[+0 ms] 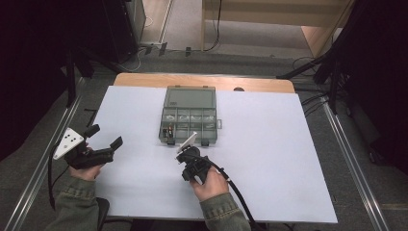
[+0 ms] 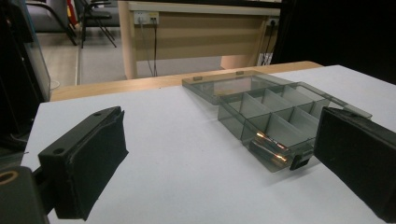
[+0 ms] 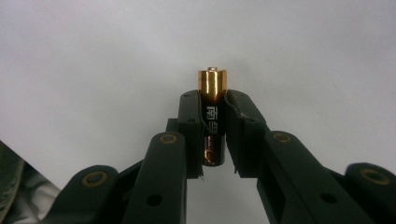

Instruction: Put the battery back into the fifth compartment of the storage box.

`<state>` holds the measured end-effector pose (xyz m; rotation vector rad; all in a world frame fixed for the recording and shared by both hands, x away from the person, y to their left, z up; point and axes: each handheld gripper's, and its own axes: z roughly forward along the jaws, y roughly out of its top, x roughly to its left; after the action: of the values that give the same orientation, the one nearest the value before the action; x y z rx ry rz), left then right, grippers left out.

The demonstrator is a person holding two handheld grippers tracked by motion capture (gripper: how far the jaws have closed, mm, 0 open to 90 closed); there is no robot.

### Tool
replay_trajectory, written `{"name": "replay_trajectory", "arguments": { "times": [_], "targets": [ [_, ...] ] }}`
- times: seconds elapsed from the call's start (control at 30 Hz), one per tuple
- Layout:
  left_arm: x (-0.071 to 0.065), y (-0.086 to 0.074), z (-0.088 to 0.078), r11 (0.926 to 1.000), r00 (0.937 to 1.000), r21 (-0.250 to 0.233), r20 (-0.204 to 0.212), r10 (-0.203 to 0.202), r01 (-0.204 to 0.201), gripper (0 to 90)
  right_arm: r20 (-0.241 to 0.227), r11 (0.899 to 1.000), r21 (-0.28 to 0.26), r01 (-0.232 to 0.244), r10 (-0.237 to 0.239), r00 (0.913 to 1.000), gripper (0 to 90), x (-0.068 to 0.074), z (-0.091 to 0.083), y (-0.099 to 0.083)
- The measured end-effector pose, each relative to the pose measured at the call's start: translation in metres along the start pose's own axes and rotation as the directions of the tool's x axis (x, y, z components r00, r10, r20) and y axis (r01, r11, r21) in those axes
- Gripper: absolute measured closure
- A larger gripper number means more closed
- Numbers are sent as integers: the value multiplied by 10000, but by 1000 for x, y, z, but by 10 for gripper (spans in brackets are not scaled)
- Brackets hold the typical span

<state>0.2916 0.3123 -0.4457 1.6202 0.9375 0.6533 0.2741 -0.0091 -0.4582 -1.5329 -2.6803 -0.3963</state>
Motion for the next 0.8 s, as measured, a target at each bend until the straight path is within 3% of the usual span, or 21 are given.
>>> {"name": "replay_trajectory", "arguments": {
  "times": [0.37,0.57,0.8],
  "targets": [
    [1,0,0,10000,10000,-46,-56,-53,53,26,-271,9986,-486,-215,202,9994,773,-3,-18,14],
    [2,0,-1,10000,9999,-41,-83,-60,60,26,-561,9977,-662,118,-156,9983,773,-1,-21,29],
    [2,0,-1,10000,9999,-34,-76,-71,71,26,-738,9971,-762,11,-67,9973,773,-5,-23,46]
  ]
}}
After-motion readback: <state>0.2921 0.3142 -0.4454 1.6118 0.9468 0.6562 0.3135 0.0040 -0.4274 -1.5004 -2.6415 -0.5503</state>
